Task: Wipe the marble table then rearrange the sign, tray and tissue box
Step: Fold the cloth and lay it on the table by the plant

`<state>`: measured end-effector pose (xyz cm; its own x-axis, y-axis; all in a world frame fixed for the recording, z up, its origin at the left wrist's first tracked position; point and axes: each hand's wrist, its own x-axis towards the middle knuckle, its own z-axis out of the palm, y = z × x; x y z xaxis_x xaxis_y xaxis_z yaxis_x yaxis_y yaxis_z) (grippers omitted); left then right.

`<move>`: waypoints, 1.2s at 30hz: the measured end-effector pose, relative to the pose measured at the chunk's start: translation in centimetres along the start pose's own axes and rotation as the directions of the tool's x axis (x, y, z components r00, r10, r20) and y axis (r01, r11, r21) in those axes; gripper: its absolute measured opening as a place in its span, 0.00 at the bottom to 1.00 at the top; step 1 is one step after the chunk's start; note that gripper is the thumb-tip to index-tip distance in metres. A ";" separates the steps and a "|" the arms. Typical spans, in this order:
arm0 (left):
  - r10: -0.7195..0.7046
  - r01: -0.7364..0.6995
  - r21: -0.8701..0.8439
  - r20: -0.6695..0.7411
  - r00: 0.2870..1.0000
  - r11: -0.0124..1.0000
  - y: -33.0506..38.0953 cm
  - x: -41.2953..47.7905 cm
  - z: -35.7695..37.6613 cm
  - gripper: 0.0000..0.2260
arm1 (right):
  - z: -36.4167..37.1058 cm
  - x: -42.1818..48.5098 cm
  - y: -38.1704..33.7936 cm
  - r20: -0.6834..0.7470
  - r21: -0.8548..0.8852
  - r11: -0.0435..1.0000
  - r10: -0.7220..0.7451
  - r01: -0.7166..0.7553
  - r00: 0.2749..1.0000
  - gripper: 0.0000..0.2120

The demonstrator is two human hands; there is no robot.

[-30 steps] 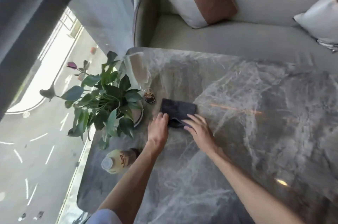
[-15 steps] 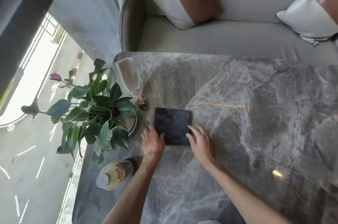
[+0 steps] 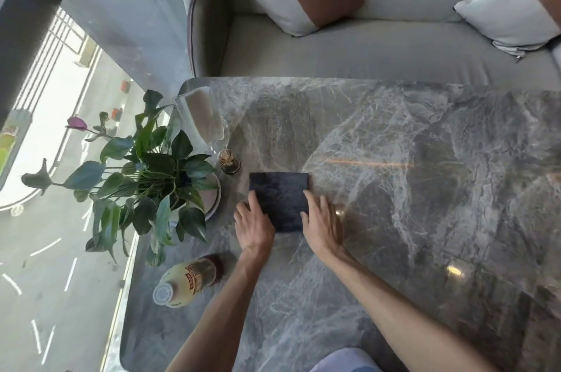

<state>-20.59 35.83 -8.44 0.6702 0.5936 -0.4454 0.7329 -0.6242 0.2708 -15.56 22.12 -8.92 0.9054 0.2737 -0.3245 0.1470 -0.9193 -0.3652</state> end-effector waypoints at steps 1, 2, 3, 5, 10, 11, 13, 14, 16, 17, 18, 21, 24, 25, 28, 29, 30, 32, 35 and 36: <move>-0.019 0.019 -0.043 0.003 1.000 0.999 0.0 0.0 0.0 0.30 | 0.1 -0.5 0.2 0.030 0.014 1.000 0.005 -0.005 1.000 0.25; -0.027 0.027 -0.059 0.004 1.000 0.998 0.0 0.1 0.1 0.31 | 0.4 -0.9 0.4 0.059 0.030 0.999 0.016 -0.018 0.998 0.25; -0.019 0.019 -0.042 0.001 1.000 0.999 0.0 0.2 0.1 0.32 | 0.7 -1.0 0.6 0.078 0.045 0.999 0.018 -0.022 0.997 0.24; 0.033 -0.032 0.076 -0.011 0.999 0.997 0.0 0.4 0.3 0.34 | 1.0 -1.1 0.8 0.081 0.072 0.997 -0.001 -0.005 0.997 0.24; 0.188 -0.194 0.283 0.047 0.981 0.939 0.0 0.0 0.7 0.34 | 1.2 -1.0 0.8 0.088 0.074 0.997 -0.019 0.012 0.996 0.24; 0.199 -0.214 0.280 0.079 0.977 0.936 -0.1 0.0 0.7 0.34 | 1.1 -1.0 0.8 0.081 0.060 0.998 -0.018 0.013 0.997 0.23; 0.194 -0.212 0.280 0.092 0.977 0.936 0.0 -0.2 0.7 0.34 | 1.1 -1.0 1.1 0.001 -0.012 0.998 -0.064 0.064 0.998 0.24; 0.194 -0.205 0.285 0.066 0.979 0.936 0.1 -0.3 0.6 0.35 | 1.3 -1.1 1.4 -0.049 -0.066 0.991 -0.120 0.117 0.992 0.24; 0.218 -0.211 0.301 0.010 0.976 0.930 0.4 -0.5 0.4 0.35 | 1.6 -1.4 1.9 -0.093 -0.145 0.966 -0.228 0.213 0.969 0.25; 0.237 -0.228 0.312 0.009 0.971 0.922 0.5 -0.7 0.4 0.35 | 1.8 -1.5 2.3 -0.082 -0.165 0.955 -0.263 0.247 0.961 0.24; 0.252 -0.250 0.328 0.039 0.967 0.911 0.5 -0.8 0.4 0.35 | 1.9 -1.7 2.6 -0.069 -0.175 0.947 -0.284 0.269 0.956 0.24; 0.217 -0.265 0.376 0.166 0.962 0.888 0.4 -1.2 0.7 0.37 | 1.8 -1.9 3.2 -0.029 -0.120 0.944 -0.311 0.306 0.950 0.26; 0.207 -0.246 0.393 0.141 0.968 0.886 1.5 -2.1 0.6 0.35 | 0.7 -2.0 4.0 -0.041 -0.015 0.953 -0.303 0.303 0.952 0.20; 0.238 -0.264 0.393 0.114 0.965 0.881 2.3 -2.6 0.5 0.32 | 0.1 -2.2 4.4 -0.054 0.025 0.957 -0.288 0.289 0.956 0.16; 0.345 -0.367 0.354 0.128 0.930 0.860 4.9 -4.9 0.9 0.18 | -2.3 -3.4 7.2 -0.067 0.139 0.966 -0.209 0.217 0.976 0.05; 0.366 -0.403 0.335 0.169 0.915 0.852 6.0 -5.9 1.1 0.16 | -3.4 -4.1 8.5 -0.059 0.158 0.971 -0.174 0.181 0.983 0.05; 0.383 -0.433 0.326 0.208 0.900 0.841 7.1 -7.1 1.3 0.16 | -4.7 -5.0 9.9 -0.051 0.161 0.977 -0.134 0.141 0.990 0.06; 0.416 -0.491 0.335 0.272 0.868 0.805 9.5 -9.2 2.2 0.16 | -7.3 -7.2 13.7 -0.037 0.148 0.988 -0.045 0.050 0.998 0.08; 0.476 -0.582 0.323 0.353 0.806 0.746 13.7 -12.2 4.0 0.16 | -11.2 -11.3 20.8 -0.041 0.177 0.980 0.101 -0.092 0.994 0.08; 0.491 -0.608 0.311 0.381 0.784 0.730 15.3 -13.3 4.8 0.16 | -12.5 -12.8 23.3 -0.017 0.208 0.965 0.169 -0.162 0.985 0.08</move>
<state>-18.84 15.99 -2.51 0.8404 -0.0344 -0.5409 0.0912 -0.9748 0.2037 -18.74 -6.29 -2.40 0.9239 0.1092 -0.3667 -0.0877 -0.8724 -0.4808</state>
